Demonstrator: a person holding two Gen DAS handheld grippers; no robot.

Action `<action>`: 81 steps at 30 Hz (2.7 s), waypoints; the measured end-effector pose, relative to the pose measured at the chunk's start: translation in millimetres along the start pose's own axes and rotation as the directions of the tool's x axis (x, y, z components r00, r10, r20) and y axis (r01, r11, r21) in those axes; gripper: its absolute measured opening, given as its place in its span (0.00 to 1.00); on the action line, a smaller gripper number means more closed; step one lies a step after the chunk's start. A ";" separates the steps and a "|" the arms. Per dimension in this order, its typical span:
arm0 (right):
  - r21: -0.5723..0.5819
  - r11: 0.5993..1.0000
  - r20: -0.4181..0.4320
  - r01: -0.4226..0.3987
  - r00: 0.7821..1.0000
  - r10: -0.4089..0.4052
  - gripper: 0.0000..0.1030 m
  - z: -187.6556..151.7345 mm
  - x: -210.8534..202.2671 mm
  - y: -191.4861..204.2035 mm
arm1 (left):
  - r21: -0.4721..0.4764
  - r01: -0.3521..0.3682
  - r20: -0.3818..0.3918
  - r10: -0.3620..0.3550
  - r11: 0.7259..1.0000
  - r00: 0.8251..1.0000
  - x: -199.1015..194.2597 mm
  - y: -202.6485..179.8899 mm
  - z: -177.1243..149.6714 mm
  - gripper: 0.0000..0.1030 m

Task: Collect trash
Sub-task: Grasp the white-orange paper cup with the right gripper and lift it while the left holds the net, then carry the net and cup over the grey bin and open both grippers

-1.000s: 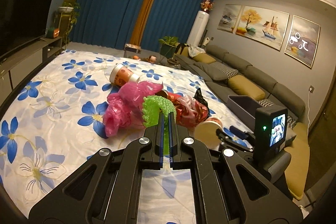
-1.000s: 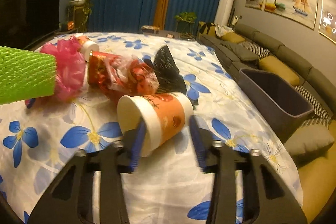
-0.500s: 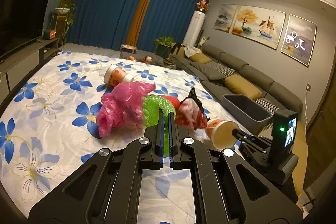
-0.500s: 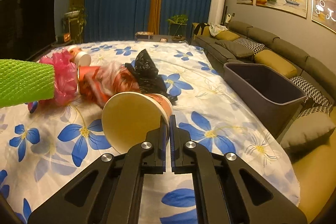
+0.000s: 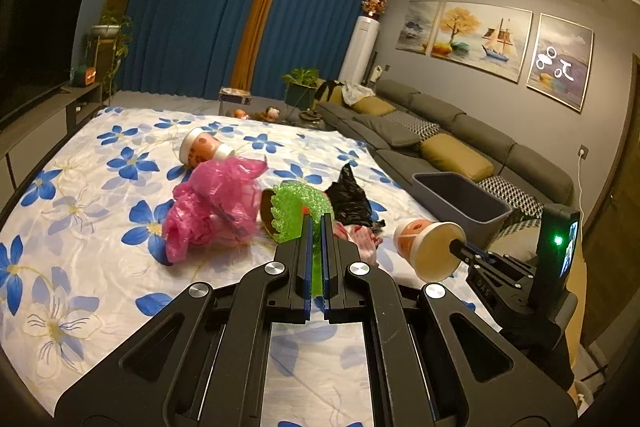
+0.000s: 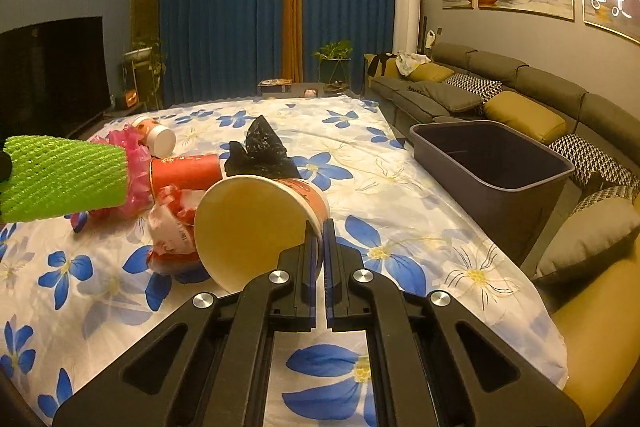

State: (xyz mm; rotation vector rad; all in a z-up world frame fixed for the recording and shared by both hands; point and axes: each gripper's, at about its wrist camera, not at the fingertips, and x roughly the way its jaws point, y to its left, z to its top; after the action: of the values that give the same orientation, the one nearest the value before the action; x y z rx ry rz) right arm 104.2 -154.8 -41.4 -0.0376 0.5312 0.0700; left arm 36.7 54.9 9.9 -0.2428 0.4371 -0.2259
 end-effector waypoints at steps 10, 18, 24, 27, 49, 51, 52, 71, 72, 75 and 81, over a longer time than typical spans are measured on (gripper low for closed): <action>0.045 0.999 0.024 -0.009 1.000 0.008 0.04 -2.3 -9.6 -21.4 | 0.039 0.018 -0.013 -0.018 0.999 1.000 7.1 -21.3 -1.2 0.03; 0.071 0.997 0.043 0.001 0.999 -0.004 0.04 -1.5 -16.9 -39.3 | 0.085 0.046 -0.017 -0.045 0.995 0.999 16.1 -42.8 3.5 0.03; 0.093 0.996 0.060 0.011 0.998 -0.017 0.04 1.4 -18.9 -54.1 | 0.131 0.083 -0.015 -0.081 0.988 0.997 30.1 -66.5 9.8 0.03; 0.101 0.995 0.072 0.021 0.997 -0.028 0.04 4.5 -20.4 -63.0 | 0.152 0.107 -0.022 -0.105 0.983 0.994 39.4 -79.9 11.8 0.03; 0.187 0.963 0.177 0.195 0.957 -0.229 0.04 52.1 -13.1 -160.0 | 0.266 0.314 -0.031 -0.318 0.911 0.948 165.2 -205.9 51.1 0.03; 0.209 0.956 0.182 0.208 0.952 -0.247 0.04 57.9 -10.4 -174.1 | 0.254 0.330 -0.036 -0.331 0.909 0.943 182.3 -213.8 53.9 0.03; 0.218 0.953 0.184 0.213 0.950 -0.254 0.04 59.6 -9.1 -180.2 | 0.247 0.341 -0.042 -0.341 0.907 0.939 194.6 -219.5 54.8 0.03; 0.284 0.923 0.137 0.260 0.942 -0.307 0.04 71.9 40.8 -228.3 | 0.231 0.439 -0.159 -0.411 0.869 0.898 301.0 -273.9 29.8 0.03; 0.291 0.921 0.133 0.258 0.943 -0.306 0.04 71.3 43.1 -230.2 | 0.230 0.442 -0.167 -0.412 0.867 0.896 304.5 -277.1 28.3 0.03; 0.307 0.918 0.119 0.251 0.947 -0.298 0.04 67.6 48.9 -233.6 | 0.229 0.456 -0.192 -0.420 0.860 0.887 312.7 -281.0 22.8 0.03; 0.308 0.917 0.098 0.255 0.950 -0.297 0.04 65.9 59.7 -233.9 | 0.229 0.461 -0.234 -0.411 0.857 0.881 324.3 -286.4 13.6 0.03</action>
State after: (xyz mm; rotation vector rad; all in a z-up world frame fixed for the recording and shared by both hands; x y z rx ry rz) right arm 206.6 -381.1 -10.8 0.1807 0.3832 -0.2825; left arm 282.0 -300.1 -24.4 -0.0393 0.5176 -0.7598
